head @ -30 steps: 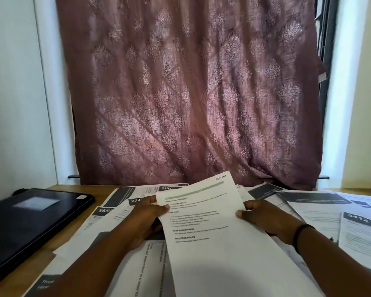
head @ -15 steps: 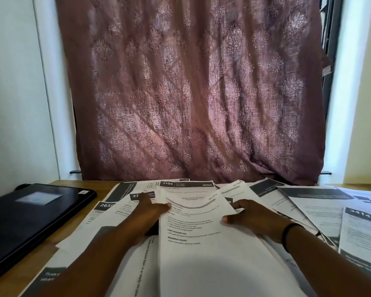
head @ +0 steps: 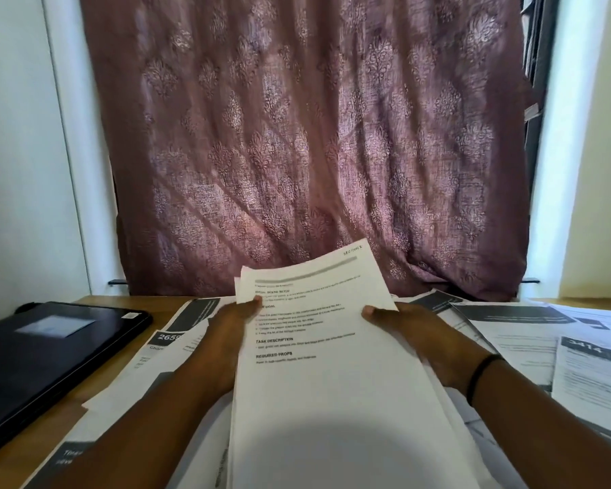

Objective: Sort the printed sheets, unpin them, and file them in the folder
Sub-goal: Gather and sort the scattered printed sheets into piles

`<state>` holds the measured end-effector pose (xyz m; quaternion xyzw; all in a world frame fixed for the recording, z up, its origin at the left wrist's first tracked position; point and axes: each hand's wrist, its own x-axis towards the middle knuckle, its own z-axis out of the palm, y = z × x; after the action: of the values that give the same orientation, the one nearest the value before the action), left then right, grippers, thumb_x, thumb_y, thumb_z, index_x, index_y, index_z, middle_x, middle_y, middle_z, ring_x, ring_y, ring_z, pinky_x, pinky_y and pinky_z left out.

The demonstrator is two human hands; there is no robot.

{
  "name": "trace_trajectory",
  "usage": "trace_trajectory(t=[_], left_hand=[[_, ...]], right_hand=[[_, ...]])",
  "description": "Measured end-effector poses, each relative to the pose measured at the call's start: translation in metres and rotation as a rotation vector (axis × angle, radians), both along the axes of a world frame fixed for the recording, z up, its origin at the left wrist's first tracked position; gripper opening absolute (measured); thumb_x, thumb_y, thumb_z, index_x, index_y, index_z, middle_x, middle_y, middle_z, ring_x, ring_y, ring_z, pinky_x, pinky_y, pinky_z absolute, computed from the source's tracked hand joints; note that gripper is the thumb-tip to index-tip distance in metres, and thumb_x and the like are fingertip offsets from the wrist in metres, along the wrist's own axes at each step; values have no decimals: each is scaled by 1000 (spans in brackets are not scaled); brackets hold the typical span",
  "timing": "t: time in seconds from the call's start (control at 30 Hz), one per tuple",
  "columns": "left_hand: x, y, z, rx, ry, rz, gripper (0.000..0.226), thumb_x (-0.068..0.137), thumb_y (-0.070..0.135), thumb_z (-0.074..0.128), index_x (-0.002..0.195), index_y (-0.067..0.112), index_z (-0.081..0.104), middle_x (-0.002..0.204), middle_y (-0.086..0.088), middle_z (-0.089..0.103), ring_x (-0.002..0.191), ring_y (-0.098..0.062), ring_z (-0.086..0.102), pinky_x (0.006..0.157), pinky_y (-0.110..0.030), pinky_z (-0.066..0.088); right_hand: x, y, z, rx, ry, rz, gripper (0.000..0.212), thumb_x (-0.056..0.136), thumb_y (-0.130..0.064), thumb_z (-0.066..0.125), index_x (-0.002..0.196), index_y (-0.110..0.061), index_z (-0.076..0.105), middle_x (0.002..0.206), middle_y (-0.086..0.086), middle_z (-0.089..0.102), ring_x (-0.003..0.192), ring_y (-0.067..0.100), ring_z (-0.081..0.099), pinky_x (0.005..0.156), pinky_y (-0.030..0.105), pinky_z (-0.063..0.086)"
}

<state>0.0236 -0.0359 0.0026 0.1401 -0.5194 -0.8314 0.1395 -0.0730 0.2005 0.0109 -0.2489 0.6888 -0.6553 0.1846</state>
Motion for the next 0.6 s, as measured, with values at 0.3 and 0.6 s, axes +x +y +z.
trace_trajectory(t=[0.3, 0.6], left_hand=[[-4, 1, -8, -459, -210, 4, 32, 84, -10, 60, 115, -1, 59, 78, -10, 69, 65, -21, 68, 56, -30, 54], [-13, -3, -26, -657, -265, -56, 43, 89, -1, 60, 129, 10, 51, 124, 3, 55, 90, -13, 51, 73, -21, 41]], right_hand=[[-28, 27, 3, 604, 401, -443, 52, 93, -53, 50, 97, -6, 69, 96, 14, 71, 85, 32, 66, 70, 35, 52], [-131, 73, -61, 1016, 303, -395, 136, 3, -87, 66, 120, -17, 63, 119, 2, 66, 103, 19, 61, 94, 35, 49]])
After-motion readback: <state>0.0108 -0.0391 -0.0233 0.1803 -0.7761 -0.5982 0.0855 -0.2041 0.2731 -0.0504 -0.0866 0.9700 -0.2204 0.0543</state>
